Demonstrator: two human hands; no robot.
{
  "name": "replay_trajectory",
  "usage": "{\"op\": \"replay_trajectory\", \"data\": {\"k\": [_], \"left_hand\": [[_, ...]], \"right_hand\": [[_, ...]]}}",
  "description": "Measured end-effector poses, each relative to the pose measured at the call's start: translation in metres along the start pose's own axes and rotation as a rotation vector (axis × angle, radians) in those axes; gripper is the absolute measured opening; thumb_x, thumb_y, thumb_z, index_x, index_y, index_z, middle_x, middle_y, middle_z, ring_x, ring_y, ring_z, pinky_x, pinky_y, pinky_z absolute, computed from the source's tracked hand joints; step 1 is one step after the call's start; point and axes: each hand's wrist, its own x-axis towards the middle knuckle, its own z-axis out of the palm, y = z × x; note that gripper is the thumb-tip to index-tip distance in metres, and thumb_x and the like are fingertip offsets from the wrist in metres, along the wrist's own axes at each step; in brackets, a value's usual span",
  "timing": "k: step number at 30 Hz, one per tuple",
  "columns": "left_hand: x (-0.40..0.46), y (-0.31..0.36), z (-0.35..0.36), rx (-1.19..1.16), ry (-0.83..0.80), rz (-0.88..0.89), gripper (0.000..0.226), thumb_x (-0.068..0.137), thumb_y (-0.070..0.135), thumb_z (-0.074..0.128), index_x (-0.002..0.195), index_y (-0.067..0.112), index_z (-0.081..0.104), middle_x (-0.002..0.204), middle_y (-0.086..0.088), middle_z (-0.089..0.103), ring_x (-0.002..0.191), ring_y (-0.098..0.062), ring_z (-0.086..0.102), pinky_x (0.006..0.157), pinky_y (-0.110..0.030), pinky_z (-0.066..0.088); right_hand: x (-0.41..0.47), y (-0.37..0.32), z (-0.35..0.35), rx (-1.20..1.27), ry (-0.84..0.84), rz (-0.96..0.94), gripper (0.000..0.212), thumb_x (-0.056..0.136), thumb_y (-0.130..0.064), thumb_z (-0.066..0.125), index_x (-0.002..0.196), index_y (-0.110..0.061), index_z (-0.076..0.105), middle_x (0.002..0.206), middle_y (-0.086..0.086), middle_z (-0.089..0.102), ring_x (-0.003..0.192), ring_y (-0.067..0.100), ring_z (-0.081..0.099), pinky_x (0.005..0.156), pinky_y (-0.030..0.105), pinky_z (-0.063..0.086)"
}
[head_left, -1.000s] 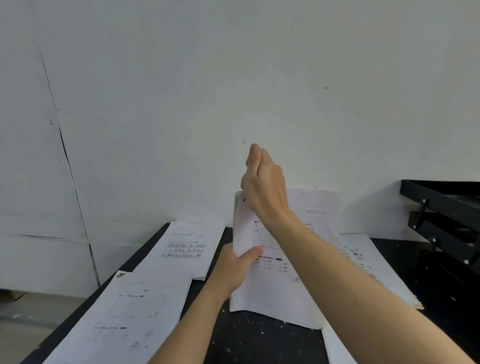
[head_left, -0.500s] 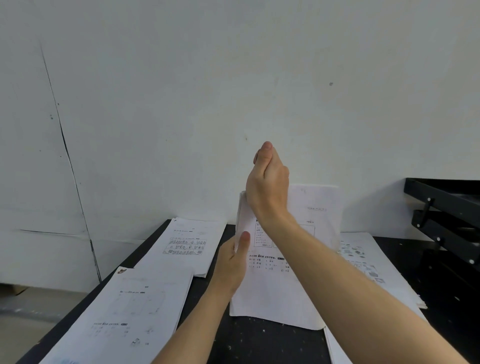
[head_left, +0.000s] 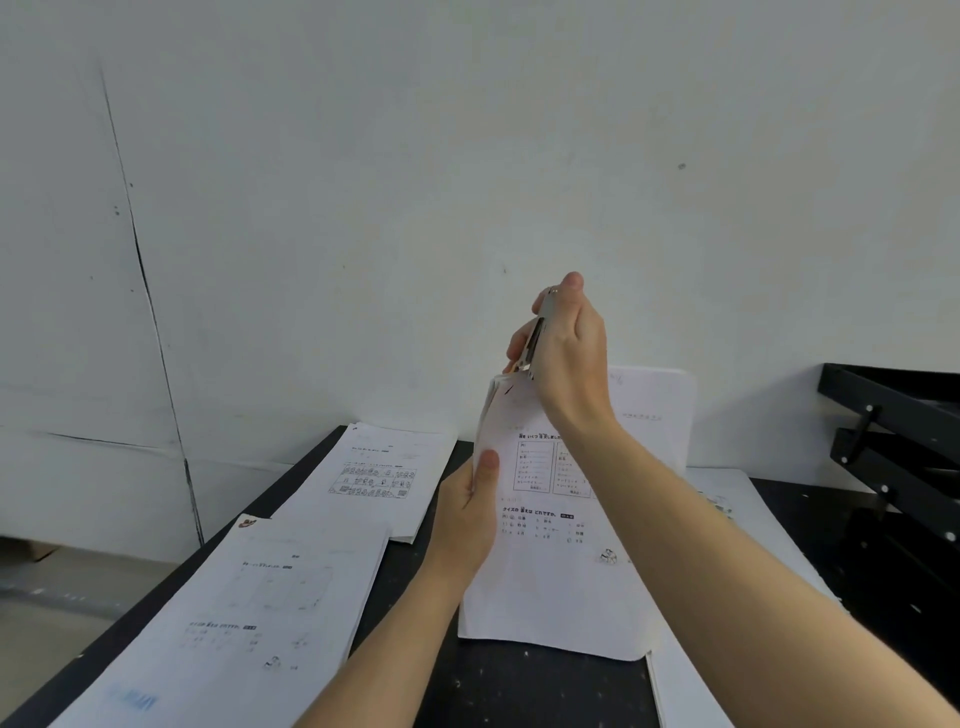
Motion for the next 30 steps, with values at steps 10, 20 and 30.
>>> {"op": "replay_trajectory", "data": {"k": [10,20,30], "left_hand": [[-0.004,0.006,0.004,0.031,-0.002,-0.014,0.041,0.106,0.033,0.037,0.073,0.017,0.056,0.053,0.018,0.055,0.052,0.005,0.050,0.057,-0.009,0.040],[-0.011,0.010,0.006,0.028,-0.028,-0.024,0.044,0.109,0.029,0.034,0.076,0.008,0.056,0.050,0.019,0.053,0.049,0.005,0.050,0.054,-0.008,0.039],[-0.015,0.019,0.008,0.009,-0.016,-0.032,0.044,0.110,0.022,0.032,0.070,0.016,0.050,0.045,0.021,0.050,0.045,0.006,0.048,0.050,-0.006,0.037]], "right_hand": [[-0.009,0.012,0.018,-0.186,0.149,-0.150,0.056,0.102,-0.055,0.014,0.079,-0.015,0.047,0.068,0.023,0.061,0.065,0.041,0.058,0.063,0.053,0.050],[-0.015,0.011,0.022,-0.289,0.186,-0.172,0.045,0.099,-0.055,0.008,0.069,-0.031,0.032,0.052,-0.011,0.035,0.070,0.027,0.041,0.071,0.046,0.040],[-0.015,0.014,0.022,-0.275,0.172,-0.178,0.045,0.097,-0.060,0.003,0.067,-0.035,0.026,0.049,-0.010,0.041,0.073,0.024,0.036,0.066,0.036,0.028]]}}
